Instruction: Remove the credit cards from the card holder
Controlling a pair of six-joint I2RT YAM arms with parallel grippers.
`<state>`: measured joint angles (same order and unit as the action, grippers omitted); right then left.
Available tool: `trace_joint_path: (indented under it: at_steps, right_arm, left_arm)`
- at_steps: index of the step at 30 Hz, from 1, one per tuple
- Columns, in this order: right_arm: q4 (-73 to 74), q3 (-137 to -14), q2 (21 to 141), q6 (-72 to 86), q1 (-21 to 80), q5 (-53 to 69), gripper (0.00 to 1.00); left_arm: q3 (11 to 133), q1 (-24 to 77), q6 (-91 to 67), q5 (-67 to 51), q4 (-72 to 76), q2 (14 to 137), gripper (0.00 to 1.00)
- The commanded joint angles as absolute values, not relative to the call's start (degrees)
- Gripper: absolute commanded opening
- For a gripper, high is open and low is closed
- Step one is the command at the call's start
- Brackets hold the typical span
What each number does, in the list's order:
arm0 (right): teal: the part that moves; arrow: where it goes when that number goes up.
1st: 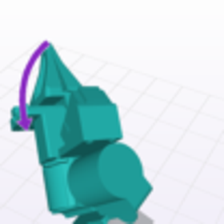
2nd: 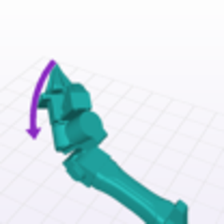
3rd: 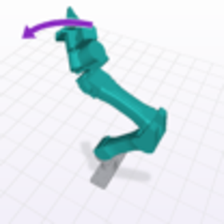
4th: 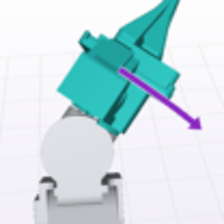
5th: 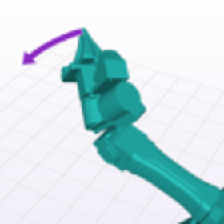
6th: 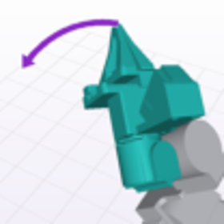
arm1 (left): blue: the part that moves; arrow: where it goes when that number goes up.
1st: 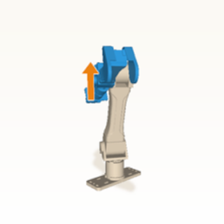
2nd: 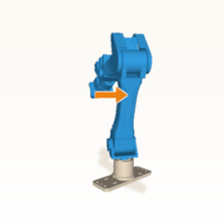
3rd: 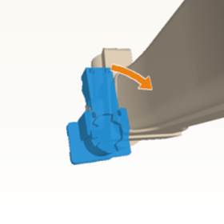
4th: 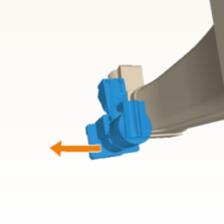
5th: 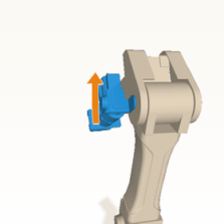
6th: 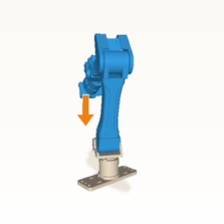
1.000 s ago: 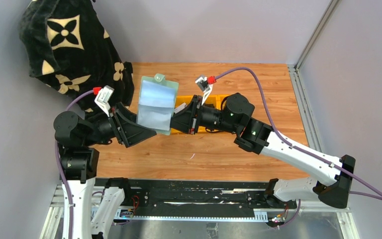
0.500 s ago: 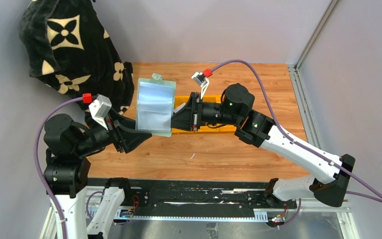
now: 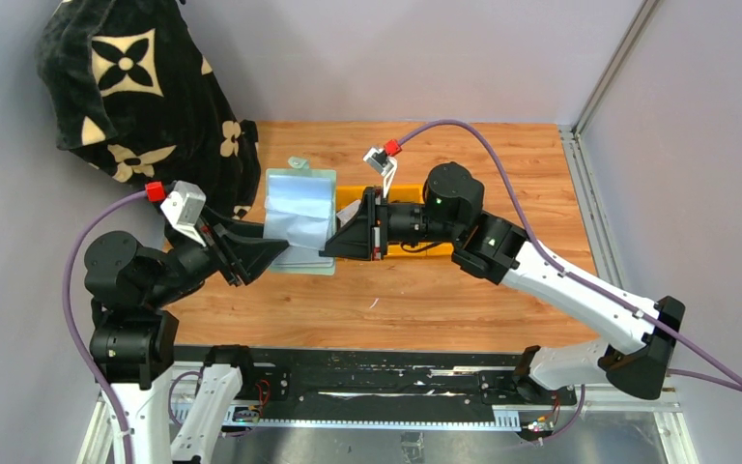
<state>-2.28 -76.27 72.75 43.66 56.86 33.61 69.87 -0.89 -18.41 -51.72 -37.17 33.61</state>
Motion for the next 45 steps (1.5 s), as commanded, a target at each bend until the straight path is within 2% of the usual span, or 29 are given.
trace_joint_path:
  at_steps: [1, 13, 18, 25, 28, 32, 37, 38, 40, 42, 45]
  right_arm:
    - [-1.3, -77.1, 73.2, 42.4, 57.3, 36.2, 0.0]
    - [-1.7, -79.3, 75.8, 41.7, 58.4, 42.1, 0.0]
    - [-1.2, -79.4, 76.2, 41.4, 58.4, 42.2, 0.0]
    - [-1.8, -79.7, 76.4, 41.0, 59.0, 44.7, 0.0]
    - [-2.9, -80.0, 76.4, 40.9, 59.5, 46.2, 0.0]
    - [-2.3, -80.3, 76.5, 39.8, 59.9, 47.4, 0.0]
    - [-2.2, -80.6, 76.9, 39.6, 59.9, 47.6, 0.0]
    - [-2.1, -80.7, 77.0, 39.6, 59.9, 47.3, 0.04]
    - [-2.2, -81.2, 77.1, 39.5, 59.9, 45.9, 0.23]
    - [-3.0, -81.8, 77.5, 39.8, 59.9, 44.5, 0.36]
    - [-3.4, -83.5, 78.2, 39.7, 59.6, 43.0, 0.49]
  left_arm:
    - [69.3, -0.6, -19.3, -47.1, -32.1, 31.9, 0.52]
    - [67.6, -0.6, -23.2, -50.8, -29.9, 32.0, 0.53]
    - [69.8, -0.6, -24.9, -50.0, -29.4, 33.5, 0.63]
    - [69.5, -0.6, -23.1, -49.9, -29.9, 33.2, 0.68]
    - [68.5, -0.6, -23.2, -51.0, -29.3, 33.2, 0.63]
    - [68.4, -0.6, -24.0, -51.3, -28.2, 34.3, 0.44]
    - [69.6, -0.6, -27.6, -53.4, -26.2, 36.7, 0.29]
    - [69.6, -0.6, -28.3, -53.9, -26.0, 36.8, 0.26]
    - [68.7, -0.6, -31.2, -55.7, -23.8, 36.5, 0.2]
    - [67.3, -0.6, -34.8, -57.2, -21.6, 36.0, 0.14]
    - [66.8, -0.6, -37.2, -59.3, -21.3, 35.6, 0.08]
